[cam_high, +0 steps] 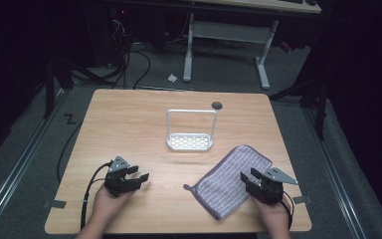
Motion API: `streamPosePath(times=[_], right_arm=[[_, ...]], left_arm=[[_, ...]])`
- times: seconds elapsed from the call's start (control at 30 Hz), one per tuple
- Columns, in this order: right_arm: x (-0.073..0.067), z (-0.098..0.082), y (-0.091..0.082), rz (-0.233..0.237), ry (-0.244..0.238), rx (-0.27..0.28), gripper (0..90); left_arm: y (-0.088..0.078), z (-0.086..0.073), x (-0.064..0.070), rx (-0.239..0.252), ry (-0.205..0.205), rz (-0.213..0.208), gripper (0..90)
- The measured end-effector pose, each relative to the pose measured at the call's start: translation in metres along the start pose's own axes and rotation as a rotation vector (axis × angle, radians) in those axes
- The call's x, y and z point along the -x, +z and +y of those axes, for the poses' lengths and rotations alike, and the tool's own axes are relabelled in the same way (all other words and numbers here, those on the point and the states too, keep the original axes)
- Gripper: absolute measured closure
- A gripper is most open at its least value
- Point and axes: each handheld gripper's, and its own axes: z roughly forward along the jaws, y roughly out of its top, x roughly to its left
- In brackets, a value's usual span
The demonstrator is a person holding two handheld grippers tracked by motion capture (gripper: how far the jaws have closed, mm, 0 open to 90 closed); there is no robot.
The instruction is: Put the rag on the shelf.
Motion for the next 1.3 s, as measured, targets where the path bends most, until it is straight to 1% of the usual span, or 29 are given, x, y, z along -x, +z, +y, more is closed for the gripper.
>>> streamPosePath(times=[0.03,0.13,0.17,0.2,0.23,0.27,0.33,0.37,0.4,0.43,0.5,0.53,0.6,0.63,0.73,0.83,0.87,0.9,0.93,0.97,1.0,1.03,1.07,1.1,1.13,1.17,1.2,1.23,1.3], right_arm=[[-0.001,-0.002,0.001,-0.004,-0.004,-0.008,52.4],[-0.002,-0.005,0.000,-0.012,-0.013,-0.020,53.4],[0.000,-0.007,-0.001,-0.021,-0.018,-0.022,54.6],[0.001,-0.007,-0.002,-0.017,-0.009,-0.026,55.7],[0.001,-0.007,-0.002,-0.017,-0.009,-0.026,55.7],[-0.001,-0.006,-0.002,-0.003,0.002,-0.020,60.0],[-0.009,-0.003,0.000,0.019,-0.012,-0.026,66.3],[-0.009,-0.003,0.000,0.019,-0.012,-0.026,66.3],[-0.022,0.003,0.007,0.048,-0.053,-0.047,83.0],[-0.028,0.007,0.011,0.050,-0.067,-0.067,89.8],[-0.034,0.015,0.025,0.085,-0.055,-0.110,90.0],[-0.034,0.015,0.025,0.085,-0.055,-0.110,90.0],[-0.039,0.019,0.040,0.078,-0.083,-0.154,90.0],[-0.043,0.020,0.056,0.066,-0.095,-0.213,90.0],[-0.049,0.016,0.063,0.081,-0.139,-0.252,90.0],[-0.056,0.013,0.062,0.125,-0.144,-0.245,90.0],[-0.056,0.013,0.062,0.125,-0.144,-0.245,90.0],[-0.066,0.010,0.060,0.159,-0.166,-0.242,90.0],[-0.070,0.009,0.059,0.177,-0.168,-0.244,90.0],[-0.070,0.009,0.059,0.177,-0.168,-0.244,90.0],[-0.083,0.006,0.057,0.228,-0.175,-0.248,90.0],[-0.091,0.005,0.056,0.253,-0.198,-0.247,90.0],[-0.091,0.005,0.056,0.253,-0.198,-0.247,90.0],[-0.108,0.001,0.054,0.305,-0.240,-0.241,90.0],[-0.117,-0.001,0.054,0.336,-0.258,-0.241,90.0],[-0.125,-0.002,0.053,0.370,-0.275,-0.241,90.0],[-0.132,-0.003,0.051,0.387,-0.292,-0.243,90.0],[-0.136,-0.002,0.050,0.398,-0.304,-0.231,90.0],[-0.136,0.003,0.044,0.398,-0.292,-0.191,90.0]], left_arm=[[0.000,0.001,0.002,0.001,0.012,0.006,42.9],[0.000,0.002,0.004,0.012,0.011,0.001,44.4],[-0.001,0.003,0.007,0.011,0.018,-0.025,57.6],[-0.001,0.003,0.007,0.011,0.018,-0.025,65.2],[-0.001,0.004,0.010,0.010,0.028,-0.025,65.2],[-0.002,0.005,0.014,0.007,0.036,-0.022,76.5],[-0.003,0.006,0.017,0.013,0.032,-0.018,83.4],[-0.003,0.006,0.017,0.013,0.032,-0.018,85.5],[-0.003,0.006,0.018,0.015,0.029,-0.018,86.2],[-0.003,0.006,0.019,0.015,0.027,-0.020,86.8],[-0.003,0.006,0.022,0.013,0.032,-0.017,86.7],[-0.003,0.006,0.022,0.013,0.032,-0.017,86.7],[-0.003,0.006,0.022,0.009,0.042,-0.008,86.4],[-0.004,0.005,0.021,0.008,0.043,-0.004,85.1],[-0.005,0.004,0.020,0.011,0.032,-0.001,84.2],[-0.007,0.004,0.021,0.013,0.034,-0.006,83.6],[-0.007,0.004,0.021,0.013,0.034,-0.006,83.6],[-0.008,0.005,0.025,0.016,0.036,-0.010,83.5],[-0.008,0.005,0.025,0.016,0.036,-0.010,83.5],[-0.008,0.005,0.027,0.014,0.041,-0.015,83.5],[-0.007,0.006,0.031,0.012,0.051,-0.020,83.1],[-0.005,0.007,0.038,0.007,0.074,-0.029,83.0],[-0.005,0.007,0.038,0.007,0.074,-0.029,82.9],[-0.004,0.008,0.041,0.005,0.086,-0.035,82.7],[-0.001,0.009,0.049,0.000,0.103,-0.051,82.7],[-0.001,0.009,0.049,0.000,0.103,-0.051,82.7],[0.002,0.009,0.056,-0.010,0.118,-0.071,82.6],[0.002,0.009,0.056,-0.010,0.118,-0.071,82.5],[0.011,0.010,0.066,-0.028,0.154,-0.089,82.3]])
